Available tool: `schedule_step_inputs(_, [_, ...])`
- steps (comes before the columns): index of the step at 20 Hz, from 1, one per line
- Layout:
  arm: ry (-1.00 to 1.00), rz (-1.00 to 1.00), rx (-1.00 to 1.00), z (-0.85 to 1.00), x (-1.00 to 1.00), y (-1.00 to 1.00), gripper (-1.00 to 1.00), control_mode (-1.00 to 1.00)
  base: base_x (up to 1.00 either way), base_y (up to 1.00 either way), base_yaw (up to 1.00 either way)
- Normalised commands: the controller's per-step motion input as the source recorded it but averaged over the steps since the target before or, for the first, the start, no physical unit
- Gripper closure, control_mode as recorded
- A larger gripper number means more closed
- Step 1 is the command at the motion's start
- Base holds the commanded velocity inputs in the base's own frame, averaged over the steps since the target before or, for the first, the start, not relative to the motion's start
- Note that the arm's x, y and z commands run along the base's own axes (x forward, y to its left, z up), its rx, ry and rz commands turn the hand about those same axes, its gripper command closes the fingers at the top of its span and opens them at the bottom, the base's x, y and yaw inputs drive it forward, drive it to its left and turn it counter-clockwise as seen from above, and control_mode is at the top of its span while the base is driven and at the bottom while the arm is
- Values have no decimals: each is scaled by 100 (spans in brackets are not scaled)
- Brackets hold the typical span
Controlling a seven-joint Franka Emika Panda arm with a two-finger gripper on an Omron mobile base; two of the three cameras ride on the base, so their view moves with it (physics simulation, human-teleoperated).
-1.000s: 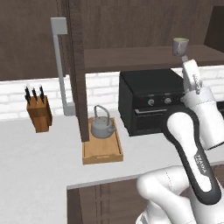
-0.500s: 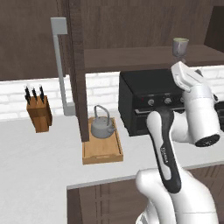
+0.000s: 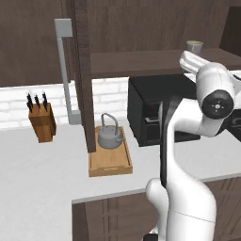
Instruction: Pick the kettle from the counter and place it on the tray. Then pick the mug from the cabinet and place it on the tray. Then close the cabinet doors.
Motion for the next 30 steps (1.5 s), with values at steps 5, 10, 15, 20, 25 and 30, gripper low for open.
schedule_step_inputs(5, [43,-12,-20,-30,-1,-4,-100,-100,0,0,0])
schedule_step_inputs(10, [13,-3,-9,-62,23,-7,-100,-100,0,0,0])
schedule_step_inputs(15, [15,1,1,-17,33,-13,-100,-100,0,0,0])
schedule_step_inputs(20, [2,0,3,-3,15,-20,-100,-100,0,0,0])
schedule_step_inputs(25, [0,0,0,2,22,-4,-100,-100,0,0,0])
schedule_step_inputs(30, [2,0,0,8,34,-4,-100,-100,0,0,0])
